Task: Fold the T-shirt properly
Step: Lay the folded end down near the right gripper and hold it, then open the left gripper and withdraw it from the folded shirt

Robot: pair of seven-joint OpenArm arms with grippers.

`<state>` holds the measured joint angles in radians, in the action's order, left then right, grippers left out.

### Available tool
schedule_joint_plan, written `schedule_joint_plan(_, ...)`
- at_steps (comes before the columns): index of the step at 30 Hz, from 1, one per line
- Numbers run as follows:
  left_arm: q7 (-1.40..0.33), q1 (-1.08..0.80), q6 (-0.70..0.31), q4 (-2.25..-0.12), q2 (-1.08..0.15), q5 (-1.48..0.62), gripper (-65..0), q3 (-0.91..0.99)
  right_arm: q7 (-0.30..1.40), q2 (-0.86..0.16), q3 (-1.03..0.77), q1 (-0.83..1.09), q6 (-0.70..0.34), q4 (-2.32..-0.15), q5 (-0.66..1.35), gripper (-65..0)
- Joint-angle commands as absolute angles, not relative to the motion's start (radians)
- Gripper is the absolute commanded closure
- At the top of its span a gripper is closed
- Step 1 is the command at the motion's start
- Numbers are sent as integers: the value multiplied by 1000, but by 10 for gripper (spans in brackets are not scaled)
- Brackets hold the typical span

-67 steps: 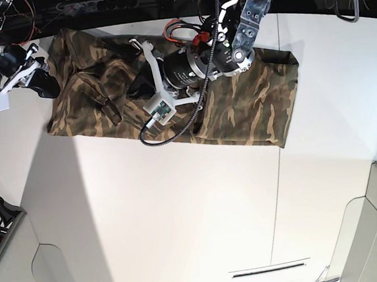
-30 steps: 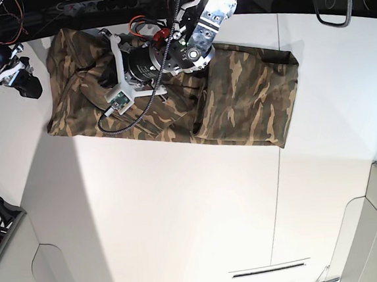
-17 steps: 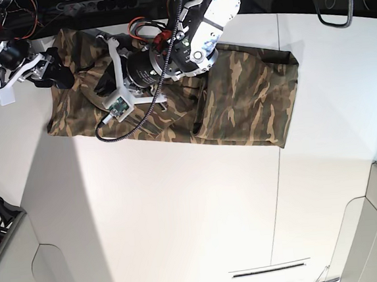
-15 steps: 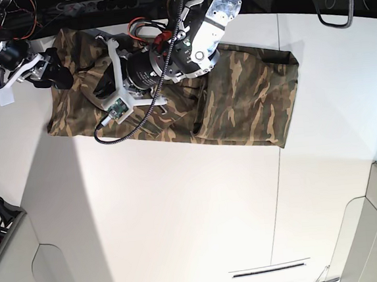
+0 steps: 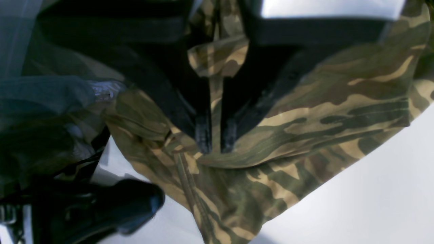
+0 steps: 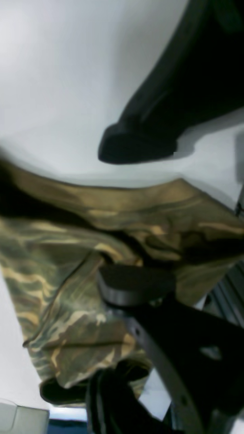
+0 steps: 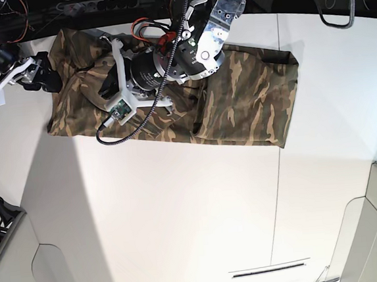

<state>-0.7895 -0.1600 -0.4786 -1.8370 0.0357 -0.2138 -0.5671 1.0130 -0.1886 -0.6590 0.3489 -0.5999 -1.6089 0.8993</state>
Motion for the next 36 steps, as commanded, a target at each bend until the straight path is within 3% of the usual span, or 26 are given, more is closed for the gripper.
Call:
schedule_joint_plan(1,-772,-150,-482,-1858,47,-228,-54,-568,998,-207,-664,343,-606,-1596,921,-451)
schedule_joint_plan(7,-772,-150,-482,-1858,47,-228,-54,-568,1001,-210,-664,327,-609,-1478,972,-449)
schedule_joint_plan(17,-771,-150,-482,-1861,47,-228,-54,-568,1056,-199,-653,327,-615,-1473,1040,-449)
schedule_joint_plan(26,-771,-150,-482,-1886,47,-225,-54,-560,1050,-198,-493,327,-617,-1473,1058,-449)
schedule_joint_plan(36,-790,-150,-495,-1886,30,-284,-54,-347,1048,-163,-432,283,-617,-1474,1004,-449)
